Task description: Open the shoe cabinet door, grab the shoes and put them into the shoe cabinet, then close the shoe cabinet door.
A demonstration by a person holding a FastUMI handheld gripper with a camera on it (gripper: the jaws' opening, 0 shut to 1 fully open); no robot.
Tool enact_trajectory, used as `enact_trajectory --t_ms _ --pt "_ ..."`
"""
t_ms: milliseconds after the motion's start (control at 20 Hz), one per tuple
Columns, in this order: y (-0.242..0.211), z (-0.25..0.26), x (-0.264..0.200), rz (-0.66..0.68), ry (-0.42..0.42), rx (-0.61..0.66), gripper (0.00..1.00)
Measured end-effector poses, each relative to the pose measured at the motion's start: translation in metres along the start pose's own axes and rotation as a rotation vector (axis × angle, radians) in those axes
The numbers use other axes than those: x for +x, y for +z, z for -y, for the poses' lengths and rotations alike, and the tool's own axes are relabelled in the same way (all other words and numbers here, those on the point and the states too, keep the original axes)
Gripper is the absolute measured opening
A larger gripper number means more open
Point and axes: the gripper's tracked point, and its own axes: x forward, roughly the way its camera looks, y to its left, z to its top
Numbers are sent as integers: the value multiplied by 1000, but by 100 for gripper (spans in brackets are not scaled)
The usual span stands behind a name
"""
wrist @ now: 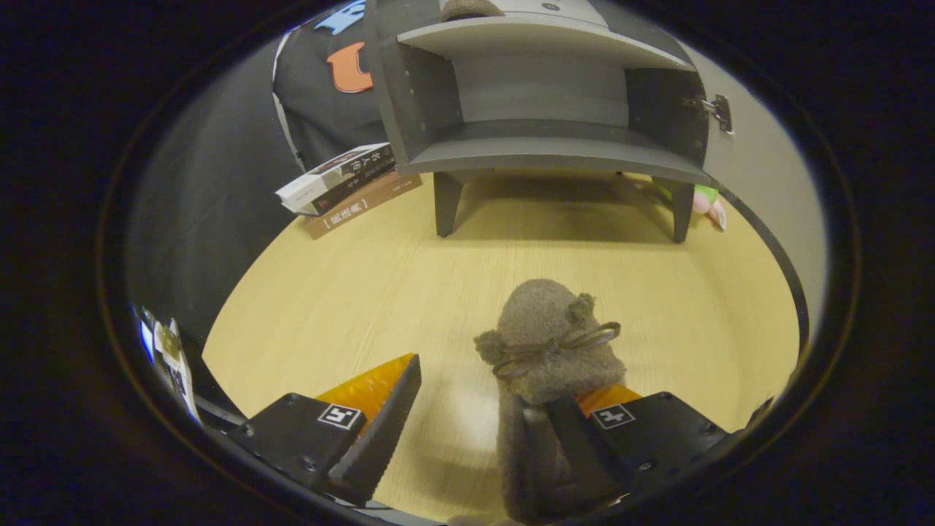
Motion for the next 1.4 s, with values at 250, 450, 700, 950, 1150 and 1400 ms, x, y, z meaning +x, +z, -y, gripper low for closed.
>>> enact_trajectory --t_ms 250,450,700,950,1150,1400 --pt "7 5 20 -3 -32 11 90" --pt "5 21 21 -34 -68 35 30" --pt "9 13 -9 -38 -23 39 7" --pt "42 -1 -86 62 13 15 7" --pt "85 -7 -160 182 7 -7 7" --pt "133 -3 -253 299 -2 1 7"
